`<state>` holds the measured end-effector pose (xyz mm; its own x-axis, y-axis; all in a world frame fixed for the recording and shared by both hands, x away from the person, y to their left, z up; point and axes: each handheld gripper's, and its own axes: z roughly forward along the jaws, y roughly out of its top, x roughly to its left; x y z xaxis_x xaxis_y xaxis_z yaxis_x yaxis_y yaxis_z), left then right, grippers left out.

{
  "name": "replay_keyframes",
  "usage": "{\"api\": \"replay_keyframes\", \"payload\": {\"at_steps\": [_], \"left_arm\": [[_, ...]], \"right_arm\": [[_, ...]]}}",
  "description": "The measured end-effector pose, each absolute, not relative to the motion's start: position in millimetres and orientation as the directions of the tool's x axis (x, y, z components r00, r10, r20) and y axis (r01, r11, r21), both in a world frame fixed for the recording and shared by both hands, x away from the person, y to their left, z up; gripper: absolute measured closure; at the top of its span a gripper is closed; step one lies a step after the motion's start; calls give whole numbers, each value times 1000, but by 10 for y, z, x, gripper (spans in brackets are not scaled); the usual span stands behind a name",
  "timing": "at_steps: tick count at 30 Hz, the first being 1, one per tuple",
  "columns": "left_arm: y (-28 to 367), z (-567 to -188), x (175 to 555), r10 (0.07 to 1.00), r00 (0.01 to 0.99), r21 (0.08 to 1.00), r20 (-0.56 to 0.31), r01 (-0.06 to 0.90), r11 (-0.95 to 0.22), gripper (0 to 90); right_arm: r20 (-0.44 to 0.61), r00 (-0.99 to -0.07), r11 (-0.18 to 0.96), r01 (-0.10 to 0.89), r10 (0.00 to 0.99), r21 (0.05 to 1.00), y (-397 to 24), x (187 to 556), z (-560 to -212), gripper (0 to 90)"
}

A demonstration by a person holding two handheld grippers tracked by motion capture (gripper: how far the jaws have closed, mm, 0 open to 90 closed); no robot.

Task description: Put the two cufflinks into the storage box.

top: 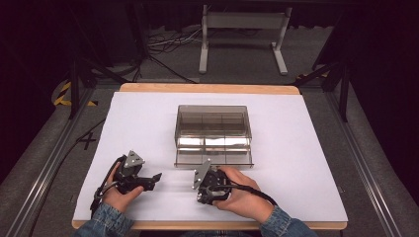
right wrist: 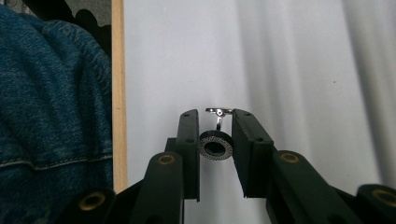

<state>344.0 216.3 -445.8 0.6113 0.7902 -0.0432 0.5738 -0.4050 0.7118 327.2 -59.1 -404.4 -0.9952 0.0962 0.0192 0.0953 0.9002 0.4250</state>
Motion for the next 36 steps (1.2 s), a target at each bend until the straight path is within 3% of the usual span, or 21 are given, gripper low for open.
{"api": "replay_keyframes", "payload": {"at_steps": [12, 36], "left_arm": [[2169, -4460, 3443, 795, 605, 710, -48, 580, -399, 161], [2172, -4451, 3438, 795, 605, 710, -40, 577, -403, 161]], "right_arm": [[47, -998, 898, 56, 39, 437, -646, 3323, -3860, 738], [77, -997, 877, 57, 23, 478, -780, 3439, -3385, 738]]}}
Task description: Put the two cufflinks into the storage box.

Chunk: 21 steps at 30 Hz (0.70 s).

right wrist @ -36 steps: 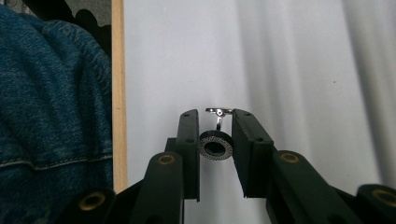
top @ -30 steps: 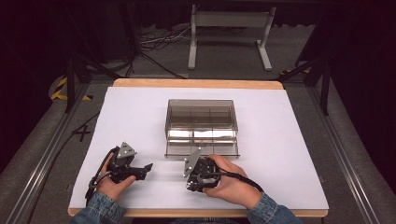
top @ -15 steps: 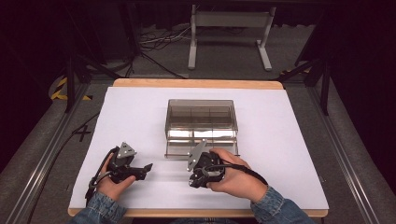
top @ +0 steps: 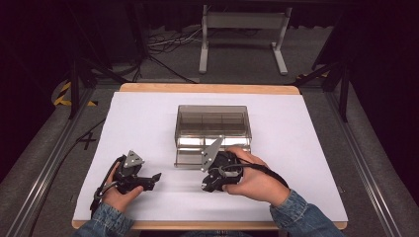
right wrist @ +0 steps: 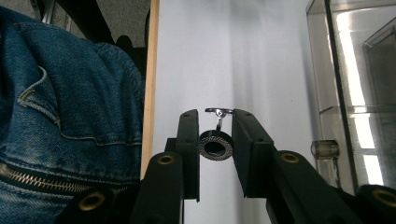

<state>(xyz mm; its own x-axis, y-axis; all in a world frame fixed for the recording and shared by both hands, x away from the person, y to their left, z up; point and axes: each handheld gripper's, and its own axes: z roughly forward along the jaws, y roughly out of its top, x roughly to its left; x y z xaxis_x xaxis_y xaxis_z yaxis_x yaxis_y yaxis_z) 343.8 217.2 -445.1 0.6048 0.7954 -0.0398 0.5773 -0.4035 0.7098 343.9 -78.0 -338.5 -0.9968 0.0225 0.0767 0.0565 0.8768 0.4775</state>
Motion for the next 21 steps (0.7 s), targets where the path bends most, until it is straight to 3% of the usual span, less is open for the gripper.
{"api": "replay_keyframes", "payload": {"at_steps": [21], "left_arm": [[2169, -4452, 3437, 795, 605, 713, -39, 574, -403, 161]], "right_arm": [[60, -998, 881, 60, 36, 469, -778, 3493, -3112, 737]]}}
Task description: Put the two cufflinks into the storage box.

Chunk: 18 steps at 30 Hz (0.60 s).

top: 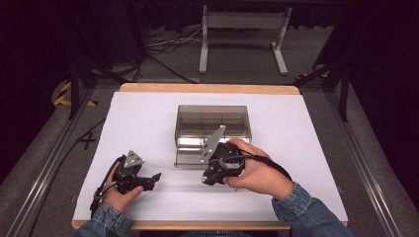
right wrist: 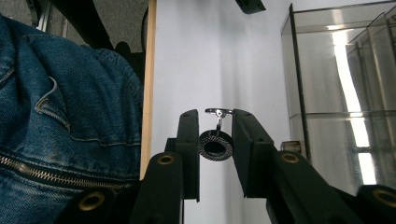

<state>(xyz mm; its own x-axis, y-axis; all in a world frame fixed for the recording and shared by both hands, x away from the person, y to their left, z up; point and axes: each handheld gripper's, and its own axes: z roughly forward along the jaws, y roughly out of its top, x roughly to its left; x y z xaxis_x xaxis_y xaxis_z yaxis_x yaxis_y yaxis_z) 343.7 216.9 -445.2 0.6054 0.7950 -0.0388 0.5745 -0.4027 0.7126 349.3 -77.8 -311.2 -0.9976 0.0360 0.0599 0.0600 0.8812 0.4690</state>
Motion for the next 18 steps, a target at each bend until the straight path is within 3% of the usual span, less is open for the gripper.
{"api": "replay_keyframes", "payload": {"at_steps": [18], "left_arm": [[2168, -4454, 3438, 795, 606, 712, -38, 574, -404, 161]], "right_arm": [[39, -997, 864, 71, 60, 498, -823, 3610, -2906, 737]]}}
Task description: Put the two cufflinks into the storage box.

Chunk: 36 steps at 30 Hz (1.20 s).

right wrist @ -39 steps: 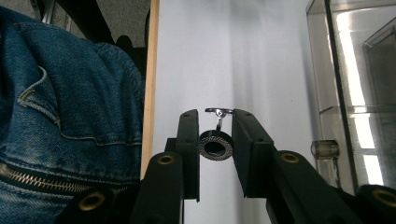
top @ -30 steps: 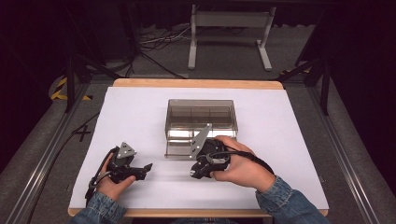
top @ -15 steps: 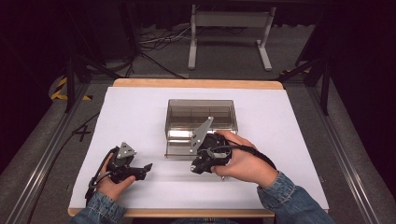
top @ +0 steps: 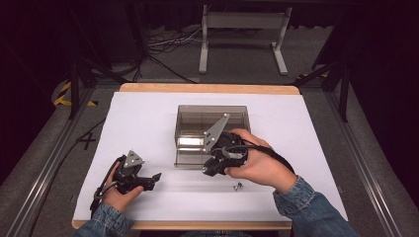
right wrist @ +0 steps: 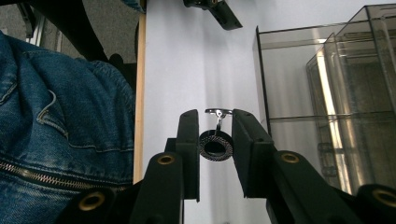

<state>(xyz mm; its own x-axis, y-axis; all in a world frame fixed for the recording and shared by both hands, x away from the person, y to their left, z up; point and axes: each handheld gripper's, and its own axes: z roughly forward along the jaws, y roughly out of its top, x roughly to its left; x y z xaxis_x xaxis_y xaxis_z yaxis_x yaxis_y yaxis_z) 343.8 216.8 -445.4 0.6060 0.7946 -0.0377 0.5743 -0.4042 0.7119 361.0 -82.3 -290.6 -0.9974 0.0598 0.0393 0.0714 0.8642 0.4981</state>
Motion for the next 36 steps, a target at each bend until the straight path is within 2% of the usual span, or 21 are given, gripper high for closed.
{"api": "replay_keyframes", "payload": {"at_steps": [7, 26, 30, 36], "left_arm": [[2168, -4455, 3438, 794, 606, 711, -38, 575, -405, 161], [2170, -4456, 3439, 795, 606, 710, -37, 575, -405, 161], [2172, -4457, 3440, 794, 607, 709, -37, 575, -407, 161], [2173, -4459, 3442, 794, 607, 712, -34, 573, -407, 161]], "right_arm": [[31, -996, 858, 87, 83, 506, -833, 3652, -2862, 737], [52, -975, 816, 211, 218, 538, -837, 3866, -2815, 737], [59, -957, 798, 270, 284, 538, -834, 3929, -2828, 737], [38, -941, 791, 304, 337, 530, -831, 4006, -2874, 737]]}}
